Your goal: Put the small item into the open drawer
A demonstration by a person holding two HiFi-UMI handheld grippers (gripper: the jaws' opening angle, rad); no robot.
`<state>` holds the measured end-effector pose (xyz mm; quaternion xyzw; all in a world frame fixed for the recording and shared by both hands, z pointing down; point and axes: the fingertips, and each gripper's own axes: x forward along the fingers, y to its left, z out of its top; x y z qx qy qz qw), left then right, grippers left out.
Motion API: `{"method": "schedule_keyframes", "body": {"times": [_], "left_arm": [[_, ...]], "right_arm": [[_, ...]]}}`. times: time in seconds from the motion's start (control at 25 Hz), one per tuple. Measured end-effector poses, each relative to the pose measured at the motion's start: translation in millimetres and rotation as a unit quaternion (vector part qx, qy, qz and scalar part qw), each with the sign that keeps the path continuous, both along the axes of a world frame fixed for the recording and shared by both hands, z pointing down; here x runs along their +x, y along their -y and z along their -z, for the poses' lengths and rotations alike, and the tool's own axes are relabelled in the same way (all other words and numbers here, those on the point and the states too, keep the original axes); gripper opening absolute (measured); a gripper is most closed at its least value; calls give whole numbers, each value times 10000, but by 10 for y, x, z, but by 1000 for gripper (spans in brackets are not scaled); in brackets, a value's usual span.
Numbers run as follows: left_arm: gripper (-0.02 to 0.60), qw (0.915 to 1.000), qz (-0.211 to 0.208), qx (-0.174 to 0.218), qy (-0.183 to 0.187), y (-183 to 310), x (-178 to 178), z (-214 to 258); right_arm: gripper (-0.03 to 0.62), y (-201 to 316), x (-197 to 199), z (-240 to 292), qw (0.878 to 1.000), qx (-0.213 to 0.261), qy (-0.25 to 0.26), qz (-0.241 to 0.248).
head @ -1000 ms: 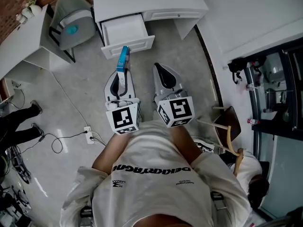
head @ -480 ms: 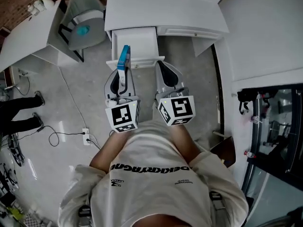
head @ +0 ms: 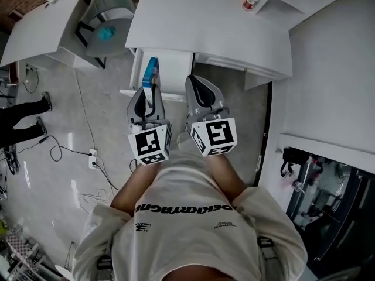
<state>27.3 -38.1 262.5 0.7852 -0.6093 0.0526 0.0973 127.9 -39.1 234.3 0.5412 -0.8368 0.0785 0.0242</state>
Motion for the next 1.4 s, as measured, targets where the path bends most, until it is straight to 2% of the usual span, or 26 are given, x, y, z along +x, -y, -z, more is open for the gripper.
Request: {"method": "schedule_keyframes", "body": {"times": [0.16, 0.36, 0.68, 1.0, 1.4], "left_arm": [[77, 9989, 395, -257, 33, 338, 170, -178], [77, 9954, 769, -568, 44, 573, 243, -452], [77, 9884, 997, -1144, -33, 741, 120, -1055], [77, 9831, 927, -1579, -69, 1005, 5, -1567], [77, 9739, 650, -2168, 139, 1319, -145, -2291]], "right_arm": [[-2, 422, 170, -155, 9991, -194, 79, 369], [-2, 742, 309, -382, 9975, -382, 166, 579], [-2, 940, 203, -1002, 9924, -947, 62, 788], [-2, 1126, 28, -1447, 9874, -1342, -39, 843], [-2, 1366, -175, -2116, 9795, -1866, -99, 748]]}}
